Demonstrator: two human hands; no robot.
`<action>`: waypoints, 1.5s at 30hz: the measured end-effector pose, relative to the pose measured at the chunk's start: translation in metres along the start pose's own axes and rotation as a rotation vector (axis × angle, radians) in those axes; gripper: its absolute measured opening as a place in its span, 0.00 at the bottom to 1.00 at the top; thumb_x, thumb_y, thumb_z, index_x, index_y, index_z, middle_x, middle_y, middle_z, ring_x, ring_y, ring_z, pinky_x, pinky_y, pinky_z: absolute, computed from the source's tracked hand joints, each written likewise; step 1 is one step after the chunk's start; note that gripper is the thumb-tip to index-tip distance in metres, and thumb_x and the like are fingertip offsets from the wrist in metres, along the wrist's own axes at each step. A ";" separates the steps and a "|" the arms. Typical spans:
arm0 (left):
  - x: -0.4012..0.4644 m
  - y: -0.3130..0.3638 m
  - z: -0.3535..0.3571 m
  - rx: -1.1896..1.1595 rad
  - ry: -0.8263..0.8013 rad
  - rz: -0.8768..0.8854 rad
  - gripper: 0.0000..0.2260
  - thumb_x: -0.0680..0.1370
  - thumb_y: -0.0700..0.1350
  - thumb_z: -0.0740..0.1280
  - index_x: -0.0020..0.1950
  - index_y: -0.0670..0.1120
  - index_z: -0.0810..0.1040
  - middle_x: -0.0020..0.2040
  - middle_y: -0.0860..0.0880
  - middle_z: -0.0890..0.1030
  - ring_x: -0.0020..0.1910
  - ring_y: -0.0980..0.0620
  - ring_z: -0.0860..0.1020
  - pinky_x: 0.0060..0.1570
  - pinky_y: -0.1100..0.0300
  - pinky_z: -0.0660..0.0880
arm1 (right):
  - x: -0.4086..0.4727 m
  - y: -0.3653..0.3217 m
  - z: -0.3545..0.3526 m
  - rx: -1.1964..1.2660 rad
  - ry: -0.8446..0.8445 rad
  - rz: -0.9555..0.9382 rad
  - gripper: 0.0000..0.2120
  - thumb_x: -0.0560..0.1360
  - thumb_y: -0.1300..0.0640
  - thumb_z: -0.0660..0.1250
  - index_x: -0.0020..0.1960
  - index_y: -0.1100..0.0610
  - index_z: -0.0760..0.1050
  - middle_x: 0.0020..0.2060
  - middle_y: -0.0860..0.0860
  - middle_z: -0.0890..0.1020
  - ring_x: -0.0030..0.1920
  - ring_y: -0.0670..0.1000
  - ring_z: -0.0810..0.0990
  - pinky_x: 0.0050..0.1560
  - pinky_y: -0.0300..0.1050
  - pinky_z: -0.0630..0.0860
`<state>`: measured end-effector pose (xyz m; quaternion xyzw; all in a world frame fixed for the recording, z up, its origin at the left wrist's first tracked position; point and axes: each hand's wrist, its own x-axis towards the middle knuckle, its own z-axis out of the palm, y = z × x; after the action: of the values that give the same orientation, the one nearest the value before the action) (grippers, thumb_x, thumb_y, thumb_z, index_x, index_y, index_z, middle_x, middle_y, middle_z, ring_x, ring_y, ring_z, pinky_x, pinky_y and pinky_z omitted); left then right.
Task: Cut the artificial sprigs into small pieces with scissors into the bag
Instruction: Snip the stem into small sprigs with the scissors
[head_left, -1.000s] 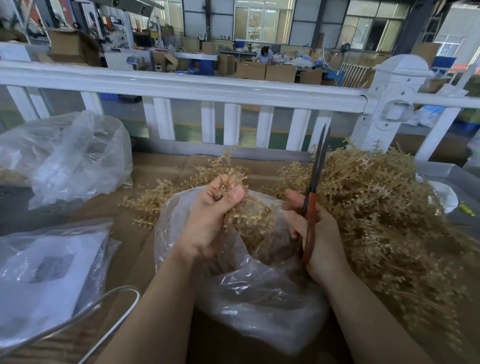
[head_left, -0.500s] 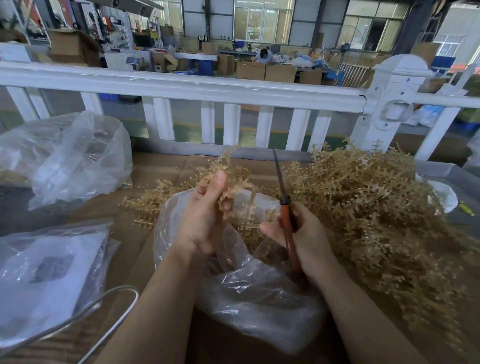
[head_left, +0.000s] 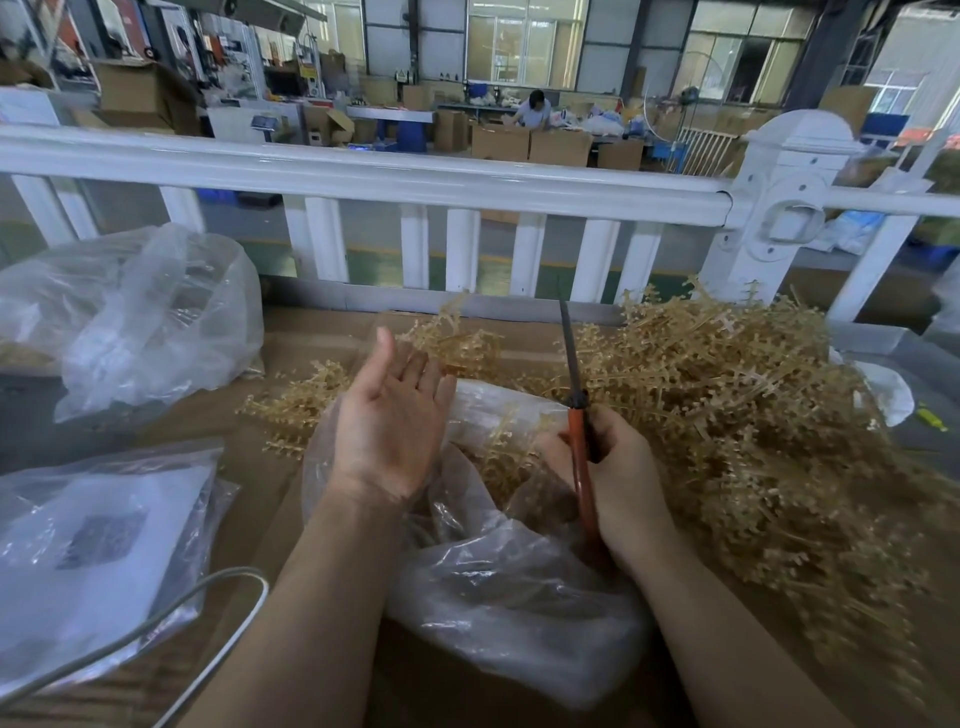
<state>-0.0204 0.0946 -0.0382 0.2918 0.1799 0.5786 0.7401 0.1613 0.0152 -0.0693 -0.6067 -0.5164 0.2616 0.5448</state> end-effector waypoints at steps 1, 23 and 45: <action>-0.001 -0.002 0.000 0.112 -0.006 0.019 0.46 0.71 0.59 0.70 0.81 0.45 0.51 0.79 0.43 0.60 0.77 0.44 0.60 0.75 0.50 0.60 | 0.000 0.000 0.001 -0.054 0.007 0.005 0.09 0.72 0.49 0.78 0.45 0.44 0.78 0.39 0.42 0.84 0.41 0.43 0.83 0.48 0.47 0.79; -0.015 -0.023 0.017 1.349 -0.037 0.871 0.06 0.73 0.38 0.75 0.44 0.48 0.85 0.42 0.61 0.83 0.41 0.59 0.81 0.40 0.67 0.76 | 0.001 -0.006 -0.003 0.357 0.075 -0.072 0.16 0.75 0.48 0.74 0.41 0.57 0.73 0.28 0.49 0.75 0.27 0.48 0.72 0.30 0.38 0.72; -0.014 -0.008 0.006 0.854 -0.316 -0.058 0.37 0.58 0.68 0.78 0.60 0.48 0.77 0.52 0.51 0.83 0.52 0.54 0.82 0.51 0.56 0.79 | 0.005 -0.008 -0.001 0.922 -0.152 0.101 0.15 0.66 0.68 0.76 0.43 0.55 0.74 0.42 0.54 0.79 0.43 0.53 0.83 0.47 0.47 0.82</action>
<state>-0.0145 0.0785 -0.0397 0.6505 0.2952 0.3800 0.5876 0.1613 0.0181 -0.0608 -0.3051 -0.3547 0.5336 0.7046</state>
